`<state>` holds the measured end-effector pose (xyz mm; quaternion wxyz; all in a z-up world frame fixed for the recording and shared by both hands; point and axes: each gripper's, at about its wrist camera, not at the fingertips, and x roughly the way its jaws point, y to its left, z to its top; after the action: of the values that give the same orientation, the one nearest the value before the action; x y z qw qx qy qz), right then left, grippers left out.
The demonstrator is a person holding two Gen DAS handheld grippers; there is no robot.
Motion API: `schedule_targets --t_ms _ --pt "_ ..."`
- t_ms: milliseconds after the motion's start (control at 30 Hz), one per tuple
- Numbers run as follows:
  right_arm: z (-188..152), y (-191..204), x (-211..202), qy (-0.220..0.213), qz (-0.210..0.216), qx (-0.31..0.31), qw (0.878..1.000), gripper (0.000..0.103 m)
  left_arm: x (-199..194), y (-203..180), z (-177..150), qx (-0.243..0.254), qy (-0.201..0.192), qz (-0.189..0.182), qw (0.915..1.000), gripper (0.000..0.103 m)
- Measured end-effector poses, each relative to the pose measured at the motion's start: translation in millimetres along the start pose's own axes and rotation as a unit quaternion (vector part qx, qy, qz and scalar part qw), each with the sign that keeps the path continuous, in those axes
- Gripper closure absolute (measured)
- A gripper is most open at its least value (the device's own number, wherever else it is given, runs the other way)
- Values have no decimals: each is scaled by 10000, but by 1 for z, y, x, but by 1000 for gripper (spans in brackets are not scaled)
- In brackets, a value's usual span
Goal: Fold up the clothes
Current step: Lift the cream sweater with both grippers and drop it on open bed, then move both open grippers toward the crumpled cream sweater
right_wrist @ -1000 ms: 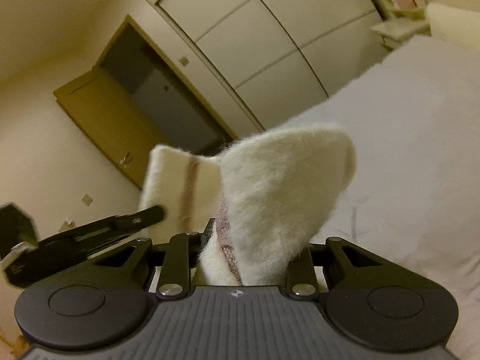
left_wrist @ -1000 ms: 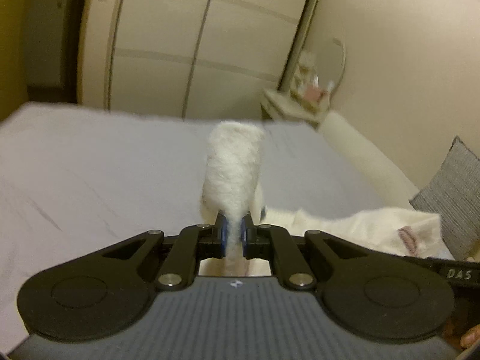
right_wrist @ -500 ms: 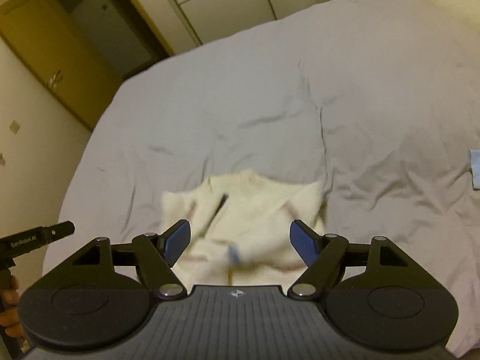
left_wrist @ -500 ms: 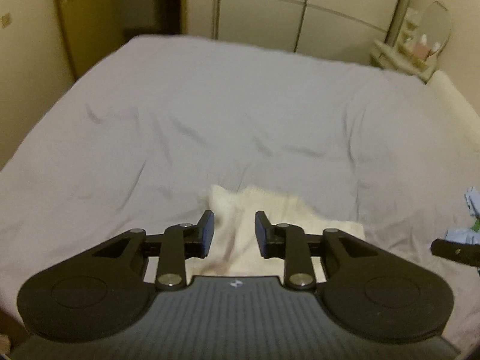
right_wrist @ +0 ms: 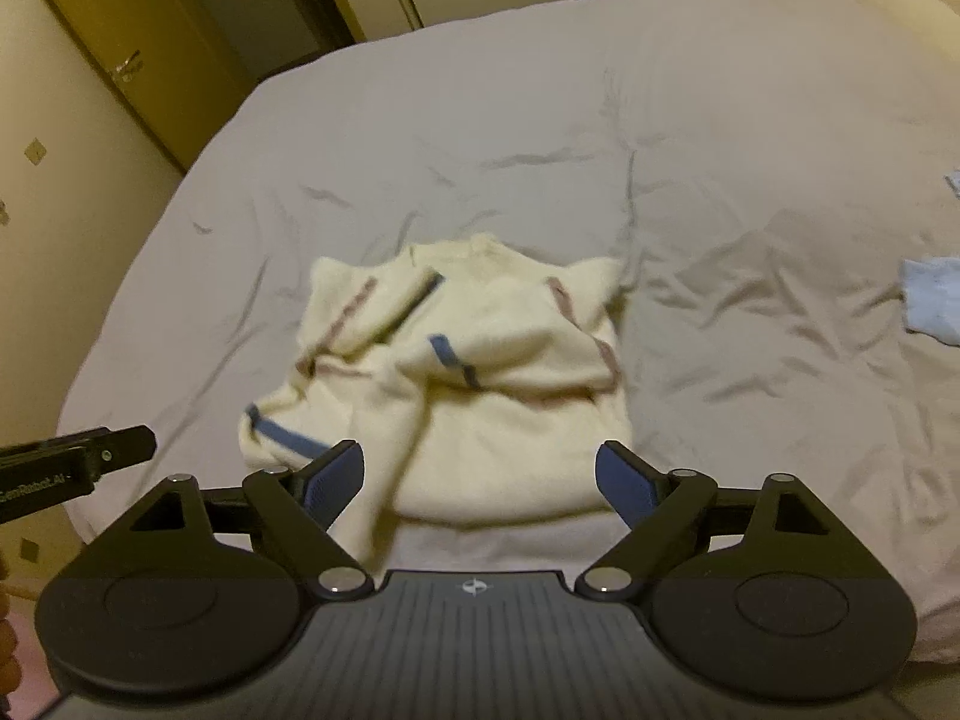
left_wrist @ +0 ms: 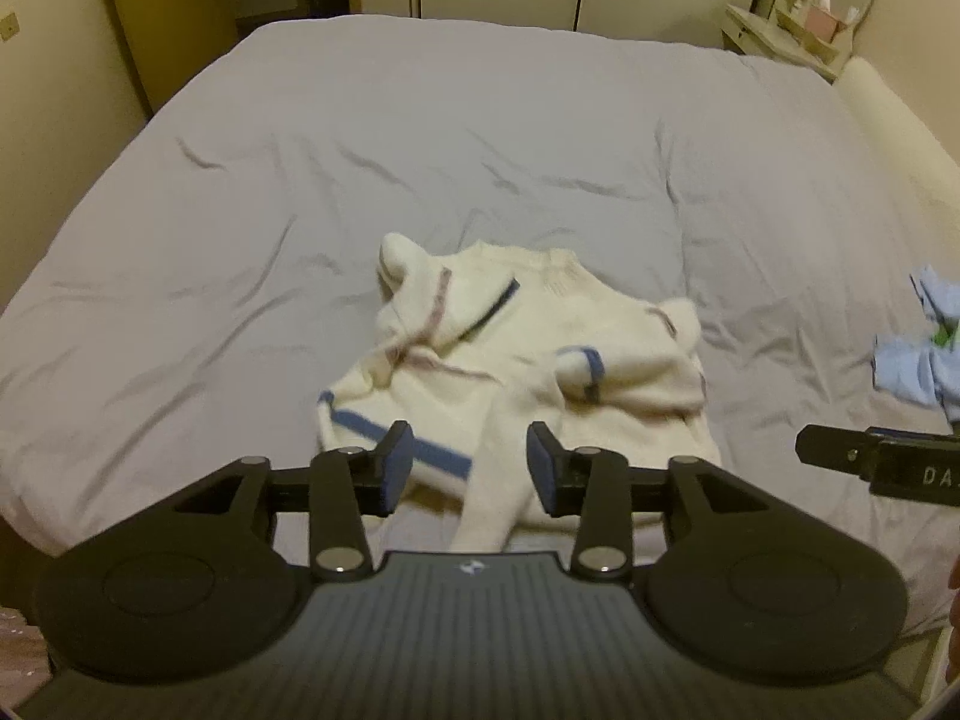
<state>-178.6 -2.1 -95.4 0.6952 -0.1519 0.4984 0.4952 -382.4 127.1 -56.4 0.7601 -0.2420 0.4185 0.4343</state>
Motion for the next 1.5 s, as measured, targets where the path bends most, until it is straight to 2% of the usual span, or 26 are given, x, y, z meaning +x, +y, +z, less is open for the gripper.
schedule_targets --t_ms 367,700,900,1100,1200,1367,1500 --pt "-72 -17 -41 99 -38 -26 9999 14 -51 -43 -80 239 46 118 9996 61" --pt "-103 -14 -57 81 -171 -332 9993 14 -73 -59 -121 366 81 188 9991 56" --pt "-110 -11 -60 48 -174 -410 9990 14 -80 -58 -134 370 53 223 9991 55" --pt "-107 -9 -60 -4 -192 -463 9987 14 -82 -57 -138 344 -32 247 9991 49" --pt "-104 -9 -59 -23 -205 -480 9986 14 -80 -56 -137 336 -43 240 9991 49" --pt "-96 -11 -46 35 -267 -463 9986 14 -71 -48 -132 306 -50 262 9992 49" --pt "-87 -12 -25 159 -405 -508 9978 14 -55 -40 -126 305 92 291 9991 49"
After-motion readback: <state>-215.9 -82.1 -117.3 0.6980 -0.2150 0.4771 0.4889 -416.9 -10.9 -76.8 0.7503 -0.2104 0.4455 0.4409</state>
